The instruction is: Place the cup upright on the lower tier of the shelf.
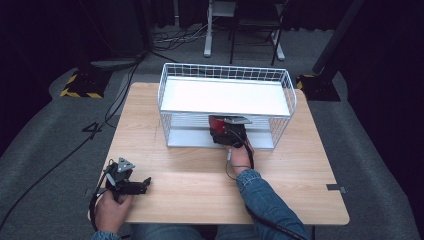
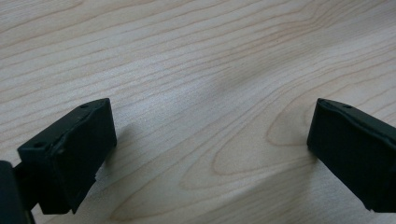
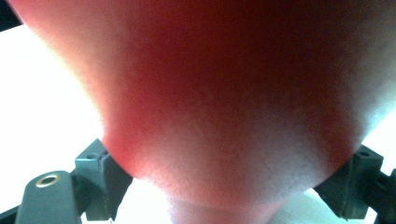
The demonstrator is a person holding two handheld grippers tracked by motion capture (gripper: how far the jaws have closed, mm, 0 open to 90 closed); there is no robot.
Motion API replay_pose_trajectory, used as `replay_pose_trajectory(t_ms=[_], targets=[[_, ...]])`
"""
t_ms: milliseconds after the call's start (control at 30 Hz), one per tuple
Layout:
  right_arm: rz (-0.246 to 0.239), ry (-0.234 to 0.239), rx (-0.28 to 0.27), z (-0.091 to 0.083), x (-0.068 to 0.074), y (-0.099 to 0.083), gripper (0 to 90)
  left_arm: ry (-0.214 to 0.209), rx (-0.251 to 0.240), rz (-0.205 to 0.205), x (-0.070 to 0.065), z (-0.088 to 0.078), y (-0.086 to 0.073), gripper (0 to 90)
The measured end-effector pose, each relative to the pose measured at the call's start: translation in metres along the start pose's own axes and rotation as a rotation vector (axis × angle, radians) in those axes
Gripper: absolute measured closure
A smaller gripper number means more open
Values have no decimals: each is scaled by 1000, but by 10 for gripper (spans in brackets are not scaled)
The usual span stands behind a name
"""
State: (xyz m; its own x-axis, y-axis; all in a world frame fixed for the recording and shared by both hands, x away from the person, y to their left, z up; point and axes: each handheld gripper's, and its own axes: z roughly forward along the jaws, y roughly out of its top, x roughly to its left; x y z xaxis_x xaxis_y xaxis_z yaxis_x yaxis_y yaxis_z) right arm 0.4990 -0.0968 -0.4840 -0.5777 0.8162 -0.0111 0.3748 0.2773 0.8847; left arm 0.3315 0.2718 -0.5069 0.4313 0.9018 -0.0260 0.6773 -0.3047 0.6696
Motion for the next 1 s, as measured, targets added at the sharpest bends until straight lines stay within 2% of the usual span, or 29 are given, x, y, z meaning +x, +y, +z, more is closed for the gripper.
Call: replay_pose_trajectory(t_ms=[467, 800, 867, 900, 933, 967, 1000], targets=[[36, 10, -11, 1, -2, -3, 168, 0, 1, 1, 0, 0, 0, 16], [34, 13, -12, 1, -3, -3, 165, -1, 0, -1, 0, 0, 0, 16], [22, 9, -17, 1, -3, -2, 132, 1, 0, 1, 0, 0, 0, 16], [22, 12, -19, 1, -3, -2, 86, 0, 0, -1, 0, 0, 0, 16], [22, 12, -19, 1, -3, -2, 86, 0, 0, -1, 0, 0, 0, 16], [47, 35, -19, 2, -6, -2, 0, -1, 0, -1, 0, 0, 0, 16], [50, 28, -15, 2, -7, -2, 0, -1, 0, -1, 0, 0, 0, 16]])
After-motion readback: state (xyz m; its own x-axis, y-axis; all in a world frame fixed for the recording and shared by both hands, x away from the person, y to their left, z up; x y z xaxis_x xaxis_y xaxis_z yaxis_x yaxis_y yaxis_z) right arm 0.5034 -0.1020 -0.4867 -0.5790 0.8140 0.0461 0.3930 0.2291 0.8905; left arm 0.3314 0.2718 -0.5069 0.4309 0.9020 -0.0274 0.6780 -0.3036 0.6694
